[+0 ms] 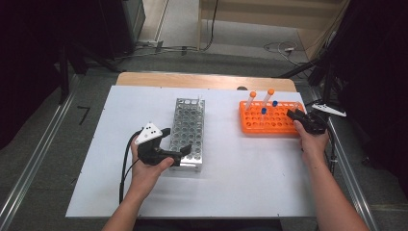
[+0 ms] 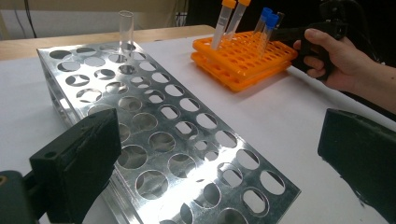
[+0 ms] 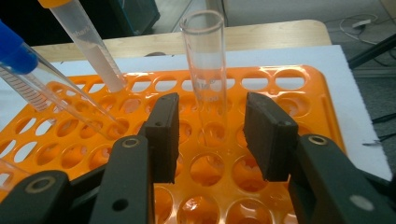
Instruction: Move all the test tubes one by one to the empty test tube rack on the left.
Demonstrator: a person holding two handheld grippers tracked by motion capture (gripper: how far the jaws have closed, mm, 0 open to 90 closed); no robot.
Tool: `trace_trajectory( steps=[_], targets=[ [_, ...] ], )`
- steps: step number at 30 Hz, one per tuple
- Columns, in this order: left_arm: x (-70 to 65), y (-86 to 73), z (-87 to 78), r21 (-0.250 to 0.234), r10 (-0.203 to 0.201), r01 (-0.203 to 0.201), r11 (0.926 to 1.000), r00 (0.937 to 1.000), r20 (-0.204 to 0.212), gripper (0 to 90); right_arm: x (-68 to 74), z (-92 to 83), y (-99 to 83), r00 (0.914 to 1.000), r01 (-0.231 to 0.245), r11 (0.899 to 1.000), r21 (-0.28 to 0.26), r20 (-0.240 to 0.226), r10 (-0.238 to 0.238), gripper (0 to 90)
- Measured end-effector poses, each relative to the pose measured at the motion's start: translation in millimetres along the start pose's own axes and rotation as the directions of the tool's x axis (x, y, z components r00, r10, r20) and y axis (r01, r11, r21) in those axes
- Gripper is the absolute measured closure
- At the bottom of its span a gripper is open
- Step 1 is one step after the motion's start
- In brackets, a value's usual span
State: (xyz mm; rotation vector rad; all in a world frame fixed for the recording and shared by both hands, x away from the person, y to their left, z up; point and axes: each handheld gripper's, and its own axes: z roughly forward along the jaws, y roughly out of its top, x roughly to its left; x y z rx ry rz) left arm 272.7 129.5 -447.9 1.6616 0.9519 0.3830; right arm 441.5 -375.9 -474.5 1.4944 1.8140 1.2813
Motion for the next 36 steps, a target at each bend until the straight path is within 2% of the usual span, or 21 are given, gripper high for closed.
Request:
trace_trajectory(
  steps=[3,10,14,15,17,25,32,36],
  targets=[
    [0.0,-0.3,0.2,0.002,-0.001,0.001,1.0000,1.0000,-0.001,0.0,0.3,4.3,-1.2,1.0000,0.008,1.000,-0.004,0.004,-0.008,56.7],
    [-0.8,-0.8,1.1,0.007,-0.003,0.003,1.0000,1.0000,0.001,0.0,5.2,10.5,-3.1,0.9990,0.041,0.999,-0.019,0.017,-0.041,67.5],
    [-0.7,-0.7,0.9,0.007,-0.003,0.003,1.0000,1.0000,-0.001,0.0,8.2,12.1,-4.7,0.9971,0.057,0.998,-0.032,0.052,-0.055,71.5],
    [-0.5,-0.7,0.9,0.007,-0.003,0.003,1.0000,1.0000,-0.001,0.0,9.2,12.4,-4.6,0.9948,0.070,0.997,-0.034,0.077,-0.067,73.6],
    [-0.7,-0.7,0.8,0.006,-0.003,0.003,1.0000,1.0000,-0.001,0.0,8.9,12.4,-4.4,0.9936,0.078,0.996,-0.035,0.085,-0.075,73.9],
    [-1.6,-0.5,0.6,0.004,0.000,0.000,1.0000,1.0000,0.002,0.0,7.6,5.7,-0.5,0.9930,0.095,0.993,-0.063,0.075,-0.091,74.2],
    [-2.5,0.3,0.3,0.003,0.004,-0.004,1.0000,1.0000,0.007,0.0,10.7,-6.8,6.1,0.9929,0.100,0.991,-0.093,0.074,-0.093,74.2],
    [-2.5,0.7,-0.2,0.003,0.008,-0.008,1.0000,1.0000,0.006,0.0,13.9,-16.1,9.4,0.9937,0.104,0.989,-0.104,0.054,-0.099,74.2]
  ],
)
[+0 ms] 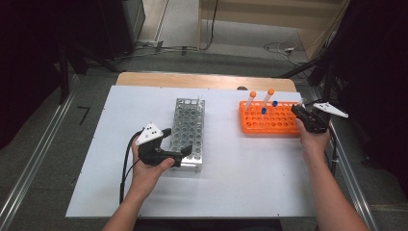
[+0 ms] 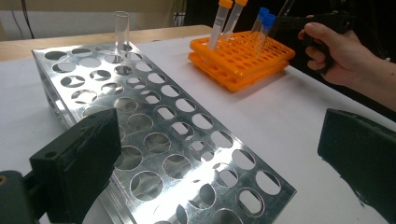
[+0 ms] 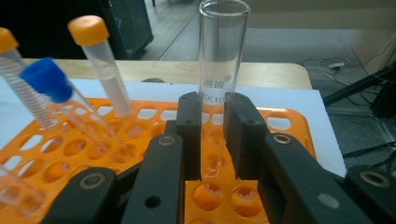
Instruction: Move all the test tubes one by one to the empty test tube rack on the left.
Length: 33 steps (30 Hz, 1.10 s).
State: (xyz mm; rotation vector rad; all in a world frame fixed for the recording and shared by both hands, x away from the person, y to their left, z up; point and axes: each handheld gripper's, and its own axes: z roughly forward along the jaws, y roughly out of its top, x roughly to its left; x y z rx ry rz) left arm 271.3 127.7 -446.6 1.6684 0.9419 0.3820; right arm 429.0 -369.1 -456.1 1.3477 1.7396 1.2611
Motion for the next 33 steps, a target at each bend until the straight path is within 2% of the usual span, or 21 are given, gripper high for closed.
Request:
trace_trajectory(
  steps=[7,11,17,24,27,31,32,33],
  targets=[
    [-2.5,1.1,0.3,-0.004,0.003,-0.003,1.0000,1.0000,0.002,0.0,11.2,-16.9,1.9,0.9991,0.015,1.000,0.010,-0.040,-0.014,74.1],
    [-3.9,1.4,0.4,0.000,0.010,-0.010,1.0000,1.0000,0.002,0.0,20.7,-27.0,-1.3,0.9967,0.025,1.000,0.008,-0.078,-0.024,74.1],
    [-4.9,2.3,-0.1,-0.004,0.011,-0.011,0.9999,0.9999,0.008,0.0,36.6,-43.3,-8.8,0.9939,0.031,1.000,0.000,-0.106,-0.031,74.1],
    [-7.4,2.8,0.8,-0.004,0.019,-0.019,0.9998,0.9997,0.012,0.0,60.9,-60.5,-20.6,0.9856,0.058,0.998,0.009,-0.159,-0.056,74.1],
    [-8.3,4.1,-0.1,-0.003,0.024,-0.024,0.9997,0.9997,0.011,0.0,67.8,-65.4,-22.8,0.9836,0.070,0.998,0.008,-0.167,-0.067,74.1],
    [-9.9,4.6,0.2,-0.008,0.026,-0.026,0.9996,0.9996,0.015,0.0,83.2,-75.3,-25.7,0.9783,0.070,0.998,0.007,-0.196,-0.067,74.1],
    [-10.3,4.7,0.2,-0.005,0.031,-0.031,0.9995,0.9994,0.016,0.0,91.5,-79.9,-27.2,0.9738,0.081,0.997,0.005,-0.214,-0.078,74.1],
    [-10.9,4.7,0.4,-0.007,0.032,-0.031,0.9995,0.9994,0.017,0.0,91.5,-79.9,-27.2,0.9738,0.081,0.997,0.005,-0.214,-0.078,74.1]
  ],
)
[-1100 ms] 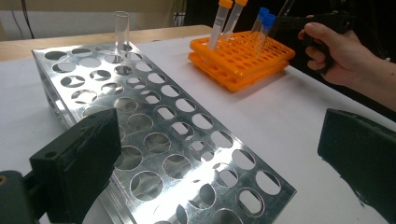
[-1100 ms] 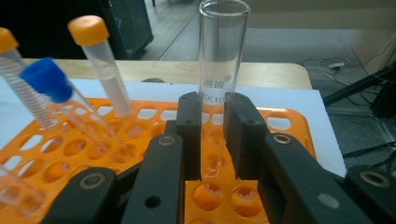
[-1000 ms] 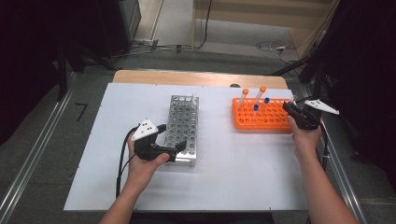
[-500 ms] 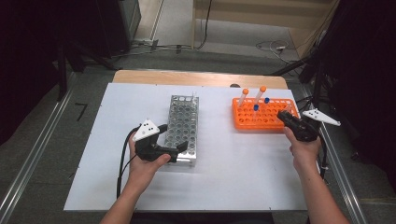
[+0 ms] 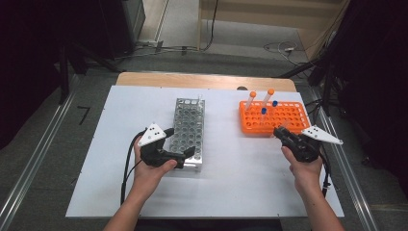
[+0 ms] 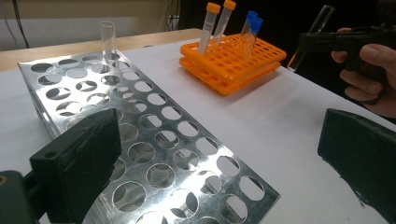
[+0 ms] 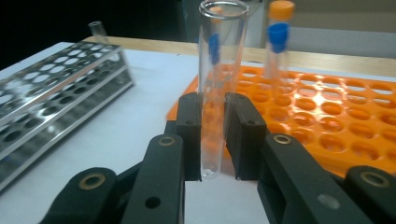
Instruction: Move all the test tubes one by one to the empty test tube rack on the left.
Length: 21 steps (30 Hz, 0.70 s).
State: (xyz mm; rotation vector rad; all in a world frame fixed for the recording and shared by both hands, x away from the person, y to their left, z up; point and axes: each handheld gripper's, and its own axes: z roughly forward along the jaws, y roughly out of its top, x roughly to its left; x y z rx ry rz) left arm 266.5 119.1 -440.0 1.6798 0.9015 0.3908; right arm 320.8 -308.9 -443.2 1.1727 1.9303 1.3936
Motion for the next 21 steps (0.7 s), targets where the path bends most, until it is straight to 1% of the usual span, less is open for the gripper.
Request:
trace_trajectory(
  steps=[1,2,3,4,5,6,7,8,9,10,11,12,13,15,18,19,20,21],
  targets=[
    [-0.5,0.1,-0.1,0.001,0.000,0.000,1.0000,1.0000,0.002,0.0,8.8,-2.8,-1.0,0.9998,0.010,1.000,0.000,-0.018,-0.010,74.1],
    [-1.1,0.3,-0.1,0.003,0.004,-0.004,1.0000,1.0000,0.003,0.0,8.8,-2.8,-1.0,0.9998,0.010,1.000,0.000,-0.018,-0.010,74.1],
    [-1.9,0.3,0.1,0.001,0.004,-0.004,1.0000,1.0000,0.005,0.0,17.3,-5.7,-2.3,0.9994,0.014,1.000,0.004,-0.032,-0.014,74.1],
    [-2.5,0.4,0.1,0.002,0.007,-0.007,1.0000,1.0000,0.005,0.0,21.1,-6.8,-3.2,0.9990,0.016,1.000,0.004,-0.041,-0.016,74.1],
    [-3.0,0.7,-0.1,0.006,0.012,-0.012,0.9999,0.9999,0.004,0.0,21.1,-6.8,-3.2,0.9990,0.016,1.000,0.004,-0.041,-0.016,74.1],
    [-3.8,0.8,0.3,0.004,0.010,-0.010,0.9999,0.9999,0.006,0.0,25.4,-8.1,-4.2,0.9986,0.017,1.000,0.008,-0.050,-0.016,74.1],
    [-4.6,1.1,0.4,0.004,0.011,-0.011,0.9999,0.9999,0.007,0.0,33.7,-10.1,-6.3,0.9972,0.030,0.999,0.014,-0.069,-0.029,74.1],
    [-5.2,1.4,0.5,0.003,0.016,-0.016,0.9999,0.9998,0.008,0.0,33.7,-10.1,-6.3,0.9972,0.030,0.999,0.014,-0.069,-0.029,74.1],
    [-6.4,1.7,0.6,0.002,0.013,-0.013,0.9999,0.9998,0.012,0.0,41.2,-11.6,-8.0,0.9954,0.048,0.999,0.018,-0.084,-0.046,74.1],
    [-7.1,2.2,0.5,0.004,0.018,-0.018,0.9998,0.9998,0.013,0.0,41.2,-11.6,-8.0,0.9954,0.048,0.999,0.018,-0.084,-0.046,74.1],
    [-8.1,2.5,0.6,0.002,0.020,-0.020,0.9998,0.9997,0.015,0.0,47.9,-12.5,-9.6,0.9929,0.053,0.998,0.021,-0.107,-0.050,74.1],
    [-9.0,3.0,0.5,0.003,0.023,-0.023,0.9997,0.9996,0.016,0.0,47.9,-12.5,-9.6,0.9929,0.053,0.998,0.021,-0.107,-0.050,74.1],
    [-9.8,3.3,0.7,0.001,0.026,-0.026,0.9997,0.9995,0.017,0.0,51.4,-12.5,-10.3,0.9917,0.063,0.998,0.025,-0.114,-0.060,74.1],
    [-11.5,3.8,1.2,0.002,0.029,-0.029,0.9996,0.9993,0.021,0.0,58.1,-11.3,-10.9,0.9880,0.087,0.996,0.028,-0.131,-0.082,74.1],
    [-14.9,4.4,2.2,0.003,0.033,-0.033,0.9995,0.9991,0.026,0.0,67.1,-8.1,-11.8,0.9815,0.102,0.994,0.034,-0.166,-0.095,74.1],
    [-15.9,4.6,2.5,0.004,0.034,-0.034,0.9994,0.9990,0.029,0.0,73.2,-5.7,-13.0,0.9766,0.120,0.992,0.038,-0.184,-0.111,74.1],
    [-16.9,4.7,2.9,0.003,0.034,-0.035,0.9994,0.9990,0.029,0.0,73.2,-5.7,-13.0,0.9766,0.120,0.992,0.038,-0.184,-0.111,74.1],
    [-17.5,4.9,3.1,0.005,0.038,-0.038,0.9992,0.9987,0.033,0.0,76.6,-5.2,-13.6,0.9753,0.123,0.991,0.045,-0.191,-0.112,74.1]
  ],
)
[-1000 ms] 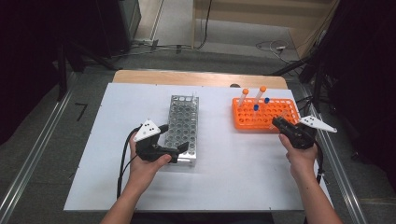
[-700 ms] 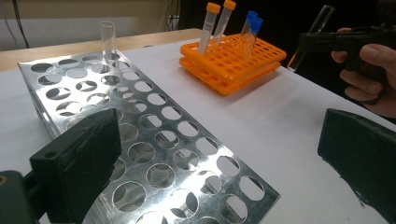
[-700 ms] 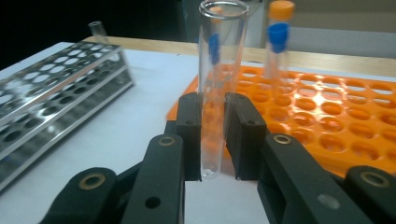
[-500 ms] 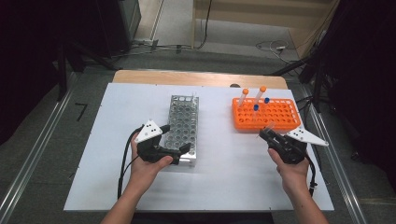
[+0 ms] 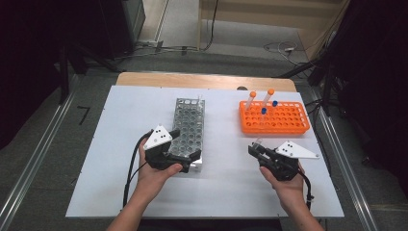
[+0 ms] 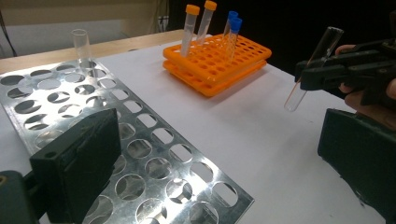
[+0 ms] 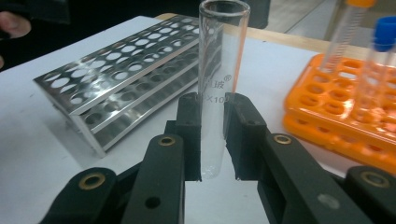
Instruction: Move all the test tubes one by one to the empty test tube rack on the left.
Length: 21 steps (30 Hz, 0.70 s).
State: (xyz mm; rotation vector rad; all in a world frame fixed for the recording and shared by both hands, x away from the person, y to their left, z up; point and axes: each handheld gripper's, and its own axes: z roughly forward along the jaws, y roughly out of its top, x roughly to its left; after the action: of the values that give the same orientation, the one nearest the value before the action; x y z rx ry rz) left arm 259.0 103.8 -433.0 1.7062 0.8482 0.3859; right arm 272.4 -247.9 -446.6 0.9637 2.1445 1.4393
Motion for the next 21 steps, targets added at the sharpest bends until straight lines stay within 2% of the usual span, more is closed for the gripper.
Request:
trace_trajectory(
  steps=[8,13,18,21],
  targets=[
    [-6.1,0.4,3.7,0.001,0.006,-0.006,1.0000,0.9997,0.025,0.1,18.3,10.8,0.2,0.9965,0.050,0.999,0.020,-0.068,-0.048,74.1],
    [-11.5,1.8,6.1,-0.003,0.015,-0.015,0.9999,0.9982,0.058,2.5,27.8,17.6,-0.3,0.9936,0.078,0.996,0.033,-0.084,-0.075,74.2],
    [-18.5,3.3,8.5,-0.005,0.025,-0.025,0.9997,0.9955,0.091,6.8,34.9,24.0,-0.9,0.9903,0.099,0.994,0.043,-0.102,-0.094,74.2],
    [-22.6,4.5,9.5,-0.003,0.030,-0.030,0.9995,0.9925,0.119,14.2,40.3,27.6,-1.6,0.9880,0.119,0.991,0.054,-0.106,-0.112,74.2]
  ],
)
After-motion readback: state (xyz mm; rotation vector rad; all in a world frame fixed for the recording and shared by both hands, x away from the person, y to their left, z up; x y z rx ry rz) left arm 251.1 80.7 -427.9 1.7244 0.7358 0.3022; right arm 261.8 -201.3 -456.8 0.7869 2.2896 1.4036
